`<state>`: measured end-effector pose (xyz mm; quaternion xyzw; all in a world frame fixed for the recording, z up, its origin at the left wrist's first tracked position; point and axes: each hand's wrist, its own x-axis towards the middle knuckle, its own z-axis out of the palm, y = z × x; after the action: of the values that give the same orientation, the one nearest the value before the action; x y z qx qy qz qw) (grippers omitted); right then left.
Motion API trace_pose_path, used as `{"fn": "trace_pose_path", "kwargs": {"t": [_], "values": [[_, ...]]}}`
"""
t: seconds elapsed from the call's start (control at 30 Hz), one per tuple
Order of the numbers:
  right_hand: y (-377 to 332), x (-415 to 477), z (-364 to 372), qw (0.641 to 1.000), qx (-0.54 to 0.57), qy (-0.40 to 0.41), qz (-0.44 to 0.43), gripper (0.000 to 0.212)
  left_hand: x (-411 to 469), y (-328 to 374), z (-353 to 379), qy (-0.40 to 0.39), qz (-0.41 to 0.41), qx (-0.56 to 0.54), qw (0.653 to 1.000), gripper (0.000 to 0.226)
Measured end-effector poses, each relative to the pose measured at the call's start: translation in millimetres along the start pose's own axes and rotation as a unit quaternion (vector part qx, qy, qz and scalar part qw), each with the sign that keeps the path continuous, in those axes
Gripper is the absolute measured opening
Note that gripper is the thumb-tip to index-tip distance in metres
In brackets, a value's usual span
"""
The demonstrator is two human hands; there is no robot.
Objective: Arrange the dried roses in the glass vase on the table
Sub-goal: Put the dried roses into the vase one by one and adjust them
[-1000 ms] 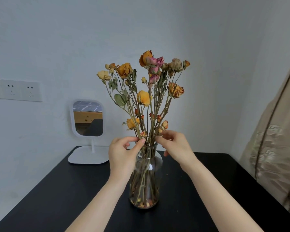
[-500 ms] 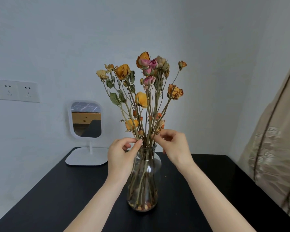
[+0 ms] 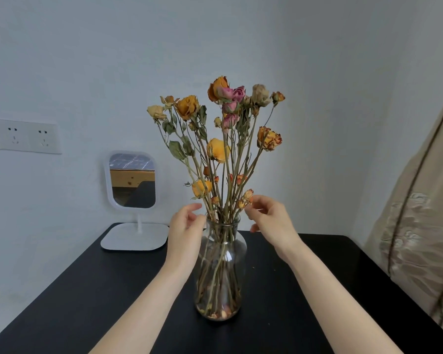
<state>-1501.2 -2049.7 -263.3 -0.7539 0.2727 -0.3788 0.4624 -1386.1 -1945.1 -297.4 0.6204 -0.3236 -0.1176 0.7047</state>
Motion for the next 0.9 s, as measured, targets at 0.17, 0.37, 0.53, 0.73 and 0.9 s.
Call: {"fn": "trace_pose_path", "kwargs": {"t": [0.17,0.37,0.53,0.73,0.9], "values": [[-6,6,7,0.995,0.051,-0.077,0.037,0.027,13,9,4,-0.097,-0.076,-0.007,0.992,0.017],[-5,5,11,0.994,0.078,-0.069,0.021,0.035,11,12,1,-0.136,-0.066,-0.039,0.988,0.019],[0,4,8,0.995,0.071,-0.066,0.011,0.026,6,7,-2,-0.143,-0.041,-0.025,0.989,0.016],[4,1,7,0.993,0.059,-0.103,0.016,0.020,8,0,1,-0.050,-0.011,0.055,0.997,0.027],[3,2,8,0.995,0.037,-0.086,-0.016,0.017,12,3,5,-0.032,0.003,0.071,0.997,0.018]]}}
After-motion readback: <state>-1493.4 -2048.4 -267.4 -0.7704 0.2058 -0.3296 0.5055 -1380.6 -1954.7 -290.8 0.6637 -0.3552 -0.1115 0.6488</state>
